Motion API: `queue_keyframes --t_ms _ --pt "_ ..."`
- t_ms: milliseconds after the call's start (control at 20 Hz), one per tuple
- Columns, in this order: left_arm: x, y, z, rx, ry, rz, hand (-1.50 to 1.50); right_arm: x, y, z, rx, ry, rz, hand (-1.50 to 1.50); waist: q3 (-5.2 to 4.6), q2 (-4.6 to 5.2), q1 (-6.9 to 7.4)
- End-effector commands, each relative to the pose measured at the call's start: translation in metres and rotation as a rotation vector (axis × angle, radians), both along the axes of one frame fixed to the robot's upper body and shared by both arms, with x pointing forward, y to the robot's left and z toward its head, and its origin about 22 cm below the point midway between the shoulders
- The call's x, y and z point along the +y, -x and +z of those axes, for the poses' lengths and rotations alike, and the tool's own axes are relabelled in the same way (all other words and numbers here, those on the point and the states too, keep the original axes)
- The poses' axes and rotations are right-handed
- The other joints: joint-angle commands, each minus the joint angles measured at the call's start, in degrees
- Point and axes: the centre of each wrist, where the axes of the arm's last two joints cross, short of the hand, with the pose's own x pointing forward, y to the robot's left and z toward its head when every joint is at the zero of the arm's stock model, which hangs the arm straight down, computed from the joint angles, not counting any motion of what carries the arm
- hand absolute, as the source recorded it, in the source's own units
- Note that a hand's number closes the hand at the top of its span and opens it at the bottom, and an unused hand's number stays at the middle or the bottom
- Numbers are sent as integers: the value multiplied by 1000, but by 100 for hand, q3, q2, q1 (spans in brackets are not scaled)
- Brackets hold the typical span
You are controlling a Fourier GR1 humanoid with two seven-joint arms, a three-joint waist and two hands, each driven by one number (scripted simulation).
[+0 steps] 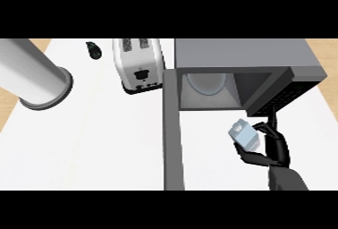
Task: Pick up the milk, place it into the microwave and close the microwave
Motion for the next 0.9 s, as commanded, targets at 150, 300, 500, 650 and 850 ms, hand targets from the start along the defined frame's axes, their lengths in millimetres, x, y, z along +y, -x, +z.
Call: queue_keyframes --t_ms 150,300,500,650,850 --pt "0 11 4 4 -7 36 -150 54 -23 32 -88 20 148 150 34 1 73" --pt "5 4 11 6 -20 29 -150 74 -24 42 -62 15 133 150 38 14 71" --pt "19 4 -2 14 1 30 -150 97 -49 78 -62 34 90 150 38 22 128" --pt "14 23 -1 17 6 21 -150 97 -66 111 -66 70 79 150 41 23 148" --pt "6 7 -14 13 8 12 -150 123 -100 140 -62 164 54 150 41 46 159"
